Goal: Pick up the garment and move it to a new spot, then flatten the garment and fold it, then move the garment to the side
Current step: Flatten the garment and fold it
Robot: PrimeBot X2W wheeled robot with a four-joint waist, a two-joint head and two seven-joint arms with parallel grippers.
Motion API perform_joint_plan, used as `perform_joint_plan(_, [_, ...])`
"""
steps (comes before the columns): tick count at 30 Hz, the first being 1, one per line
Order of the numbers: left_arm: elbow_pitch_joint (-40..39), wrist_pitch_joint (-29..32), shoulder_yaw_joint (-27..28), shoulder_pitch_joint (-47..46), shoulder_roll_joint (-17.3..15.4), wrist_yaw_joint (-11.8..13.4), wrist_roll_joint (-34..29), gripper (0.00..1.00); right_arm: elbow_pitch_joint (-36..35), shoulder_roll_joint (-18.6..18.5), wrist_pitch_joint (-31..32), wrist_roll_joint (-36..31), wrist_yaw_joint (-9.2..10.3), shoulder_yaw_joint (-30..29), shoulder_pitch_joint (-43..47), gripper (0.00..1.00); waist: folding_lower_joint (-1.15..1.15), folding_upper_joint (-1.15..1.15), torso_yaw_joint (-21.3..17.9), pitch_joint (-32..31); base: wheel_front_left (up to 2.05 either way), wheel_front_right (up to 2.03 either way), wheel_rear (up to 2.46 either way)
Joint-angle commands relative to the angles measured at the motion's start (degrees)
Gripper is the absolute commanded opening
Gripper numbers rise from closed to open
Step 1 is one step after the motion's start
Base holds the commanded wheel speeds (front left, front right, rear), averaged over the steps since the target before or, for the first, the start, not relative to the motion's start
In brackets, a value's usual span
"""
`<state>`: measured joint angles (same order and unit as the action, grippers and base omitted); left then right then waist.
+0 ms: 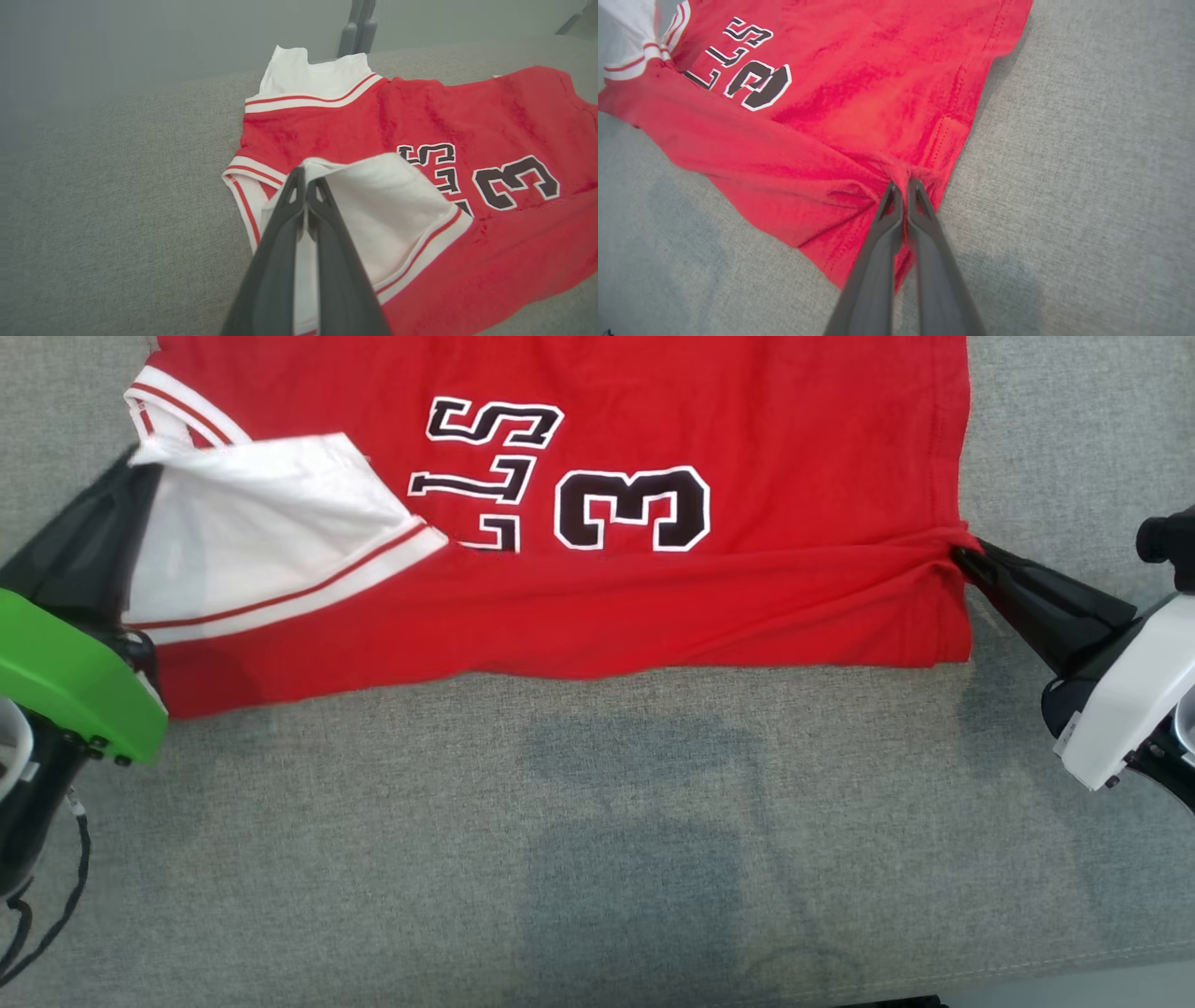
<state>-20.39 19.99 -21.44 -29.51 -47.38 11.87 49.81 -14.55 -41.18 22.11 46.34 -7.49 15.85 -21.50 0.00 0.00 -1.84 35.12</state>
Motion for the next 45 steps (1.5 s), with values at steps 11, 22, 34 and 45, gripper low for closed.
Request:
perform_joint_plan(11, [5.4, -1.7, -0.5, -5.5, 2.4, -2.8, 0.4, 0.00, 1.9, 0.1, 1.6, -0.7, 0.00, 3.3, -4.3, 0.00, 0.00, 0.00, 0.3, 0.3, 0.00, 0.00, 0.00])
perform_joint_plan(22, [13.8, -1.5, -2.4, -8.2, 4.7, -4.1, 0.6, 1.00, 4.1, 1.2, -1.5, -4.8, 0.00, 3.3, -5.1, 1.00, 0.00, 0.00, -0.2, 0.0, 0.00, 0.00, 0.00])
perform_joint_plan(34, [-1.7, -8.6, 11.2, 12.8, 3.6, 5.6, 10.5, 1.00, -5.6, 5.6, -2.6, -7.5, -0.01, -7.7, 12.4, 1.00, 0.00, 0.00, -0.2, -1.9, 0.00, 0.00, 0.00])
perform_joint_plan(45, [-6.0, -11.4, 11.9, 21.7, 11.8, 4.9, 19.3, 1.00, -8.0, 10.7, 1.5, -10.1, -0.01, -13.1, 14.6, 1.00, 0.00, 0.00, 2.6, -0.6, 0.00, 0.00, 0.00])
